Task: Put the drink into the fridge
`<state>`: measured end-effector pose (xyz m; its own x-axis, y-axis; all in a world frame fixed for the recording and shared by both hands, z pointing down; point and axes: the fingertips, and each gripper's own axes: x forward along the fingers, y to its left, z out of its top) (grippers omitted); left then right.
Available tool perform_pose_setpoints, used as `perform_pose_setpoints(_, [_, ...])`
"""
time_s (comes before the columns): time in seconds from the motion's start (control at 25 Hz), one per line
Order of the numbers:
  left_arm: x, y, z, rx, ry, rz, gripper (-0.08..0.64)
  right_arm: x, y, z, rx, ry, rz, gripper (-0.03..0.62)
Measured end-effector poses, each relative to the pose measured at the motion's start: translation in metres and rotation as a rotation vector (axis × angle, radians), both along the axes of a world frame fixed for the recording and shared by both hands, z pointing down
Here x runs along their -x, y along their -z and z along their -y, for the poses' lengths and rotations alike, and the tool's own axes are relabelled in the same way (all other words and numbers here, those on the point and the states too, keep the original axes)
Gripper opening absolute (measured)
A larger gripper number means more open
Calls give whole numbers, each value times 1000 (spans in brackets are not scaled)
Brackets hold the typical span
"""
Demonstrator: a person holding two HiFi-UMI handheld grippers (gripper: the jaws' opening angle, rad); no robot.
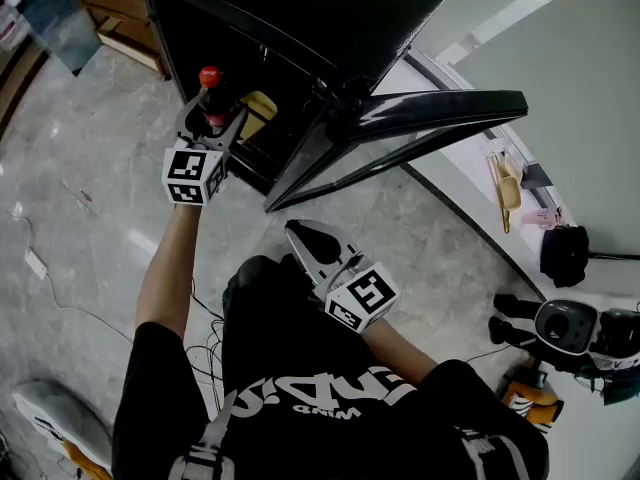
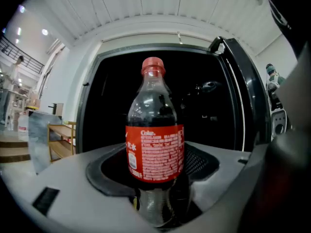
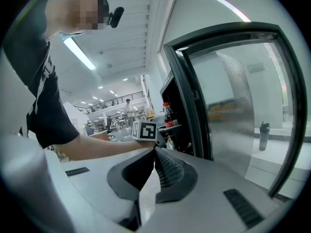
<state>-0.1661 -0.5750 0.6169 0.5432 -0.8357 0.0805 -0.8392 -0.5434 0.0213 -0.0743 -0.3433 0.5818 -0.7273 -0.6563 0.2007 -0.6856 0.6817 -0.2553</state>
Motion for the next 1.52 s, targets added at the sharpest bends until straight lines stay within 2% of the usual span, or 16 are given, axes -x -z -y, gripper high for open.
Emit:
perform_pose_setpoints(0.36, [-65, -54, 40, 14, -108, 2, 313, -18, -19, -5, 24, -53, -33, 25])
perform_pose_setpoints(0.64, [-100, -87, 66, 13, -165, 17, 313, -34, -40, -1, 49, -110, -59, 25])
perform_pose_setpoints(0.88, [-115, -94, 82, 7, -180, 2, 314, -41, -52, 1, 74, -135, -73, 25])
perform_pose_setpoints(1.2, [-123, -98, 85, -16, -208, 42, 314, -40, -56, 7, 85, -131, -89, 25])
perform_pose_setpoints(1.52, [-124, -105, 78, 46, -204, 26, 316, -40, -54, 5, 100, -111, -87, 25])
